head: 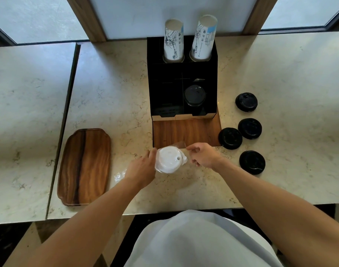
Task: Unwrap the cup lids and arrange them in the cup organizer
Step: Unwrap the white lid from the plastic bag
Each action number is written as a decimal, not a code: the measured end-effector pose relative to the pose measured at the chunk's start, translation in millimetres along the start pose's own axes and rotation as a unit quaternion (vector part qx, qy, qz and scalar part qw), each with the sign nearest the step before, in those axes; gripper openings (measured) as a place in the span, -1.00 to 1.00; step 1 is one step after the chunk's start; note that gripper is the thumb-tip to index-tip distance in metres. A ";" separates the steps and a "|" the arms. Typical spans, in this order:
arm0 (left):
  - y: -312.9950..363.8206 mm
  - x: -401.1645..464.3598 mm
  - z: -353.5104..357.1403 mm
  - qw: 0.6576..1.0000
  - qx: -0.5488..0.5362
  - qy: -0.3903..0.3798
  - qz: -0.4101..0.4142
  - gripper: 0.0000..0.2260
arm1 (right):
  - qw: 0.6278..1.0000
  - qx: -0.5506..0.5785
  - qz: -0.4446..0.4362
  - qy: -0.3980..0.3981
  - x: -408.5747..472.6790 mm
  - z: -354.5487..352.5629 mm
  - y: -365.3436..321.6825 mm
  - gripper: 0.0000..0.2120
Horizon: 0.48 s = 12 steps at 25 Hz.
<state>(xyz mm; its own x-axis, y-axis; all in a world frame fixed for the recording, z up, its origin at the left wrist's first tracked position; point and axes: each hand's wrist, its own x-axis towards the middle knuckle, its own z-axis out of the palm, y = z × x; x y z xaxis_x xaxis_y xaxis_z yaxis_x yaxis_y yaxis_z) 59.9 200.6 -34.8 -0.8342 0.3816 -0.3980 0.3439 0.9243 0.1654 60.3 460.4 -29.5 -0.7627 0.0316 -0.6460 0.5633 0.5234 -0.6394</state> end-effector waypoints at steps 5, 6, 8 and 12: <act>1.7 1.1 1.7 0.994 0.104 0.024 0.026 -0.63 | 1.000 0.012 -0.007 -0.005 0.0 4.8 -5.2 -0.78; 2.8 1.5 0.8 0.991 0.129 0.026 0.025 -0.66 | 1.000 0.018 0.001 -0.021 -0.7 7.5 -5.8 -0.83; 6.5 2.5 0.6 0.983 0.177 0.027 0.028 -0.64 | 0.999 0.026 0.007 -0.034 -0.7 11.8 -7.5 -0.84; 12.5 4.7 6.8 0.973 0.231 0.007 0.017 -0.42 | 0.999 0.016 0.004 -0.038 -1.5 17.1 -10.9 -0.78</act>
<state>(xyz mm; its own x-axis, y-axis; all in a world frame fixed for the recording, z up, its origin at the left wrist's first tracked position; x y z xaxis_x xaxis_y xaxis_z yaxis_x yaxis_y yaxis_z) 63.2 213.9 -40.7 -0.8236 0.4150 -0.3866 0.5256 0.8146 -0.2453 60.8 440.1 -28.7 -0.7320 -0.0305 -0.6806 0.5804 0.4953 -0.6464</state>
